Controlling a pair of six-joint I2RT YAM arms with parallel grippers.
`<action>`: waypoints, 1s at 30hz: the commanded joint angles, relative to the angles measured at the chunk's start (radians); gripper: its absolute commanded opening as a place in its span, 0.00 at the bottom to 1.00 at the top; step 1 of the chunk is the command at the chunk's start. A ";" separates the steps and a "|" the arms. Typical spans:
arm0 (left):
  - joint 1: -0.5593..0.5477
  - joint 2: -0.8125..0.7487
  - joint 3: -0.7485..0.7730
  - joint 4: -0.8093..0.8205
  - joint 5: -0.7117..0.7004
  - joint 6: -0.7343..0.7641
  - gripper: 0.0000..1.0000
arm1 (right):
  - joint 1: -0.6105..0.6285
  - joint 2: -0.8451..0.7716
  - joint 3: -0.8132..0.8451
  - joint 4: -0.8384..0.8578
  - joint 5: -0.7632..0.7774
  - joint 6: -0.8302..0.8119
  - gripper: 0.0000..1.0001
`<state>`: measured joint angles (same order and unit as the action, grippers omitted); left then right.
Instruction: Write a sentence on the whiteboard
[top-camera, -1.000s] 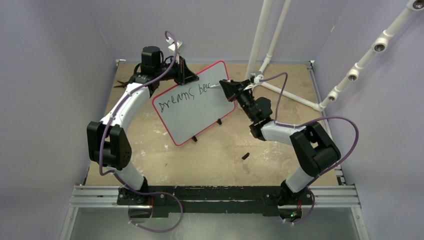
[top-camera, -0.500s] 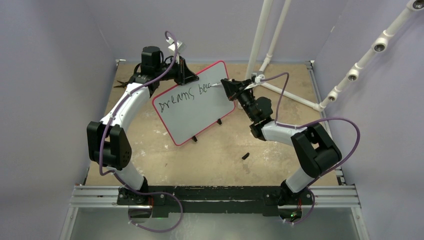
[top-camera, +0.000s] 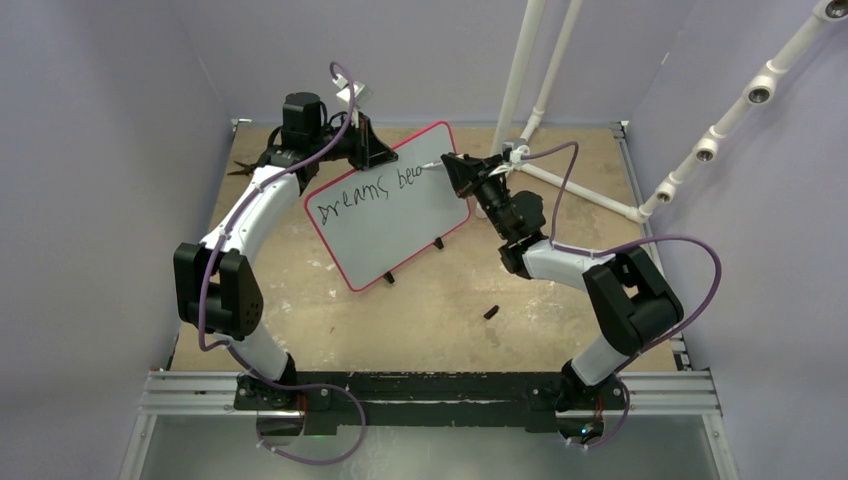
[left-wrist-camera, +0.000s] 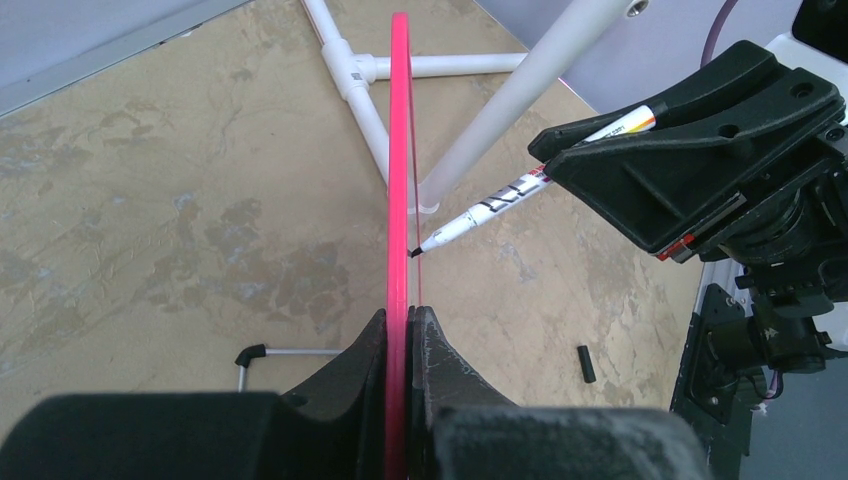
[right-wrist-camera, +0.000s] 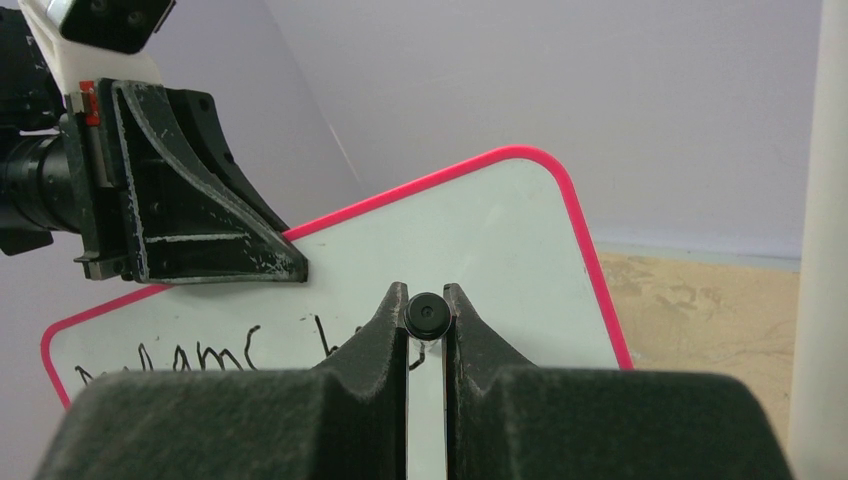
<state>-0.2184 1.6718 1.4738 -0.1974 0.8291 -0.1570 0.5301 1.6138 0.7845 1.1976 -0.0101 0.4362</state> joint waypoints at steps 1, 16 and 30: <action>-0.006 0.023 -0.035 -0.074 0.056 -0.003 0.00 | -0.001 -0.020 0.050 0.031 0.012 -0.016 0.00; -0.006 0.025 -0.043 -0.062 0.049 -0.009 0.00 | -0.002 -0.034 0.059 -0.001 -0.054 -0.010 0.00; -0.006 0.026 -0.045 -0.061 0.044 -0.012 0.00 | -0.032 -0.144 0.016 -0.107 -0.146 -0.021 0.00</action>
<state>-0.2184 1.6718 1.4677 -0.1818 0.8371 -0.1726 0.5228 1.5108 0.8032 1.1011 -0.1207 0.4316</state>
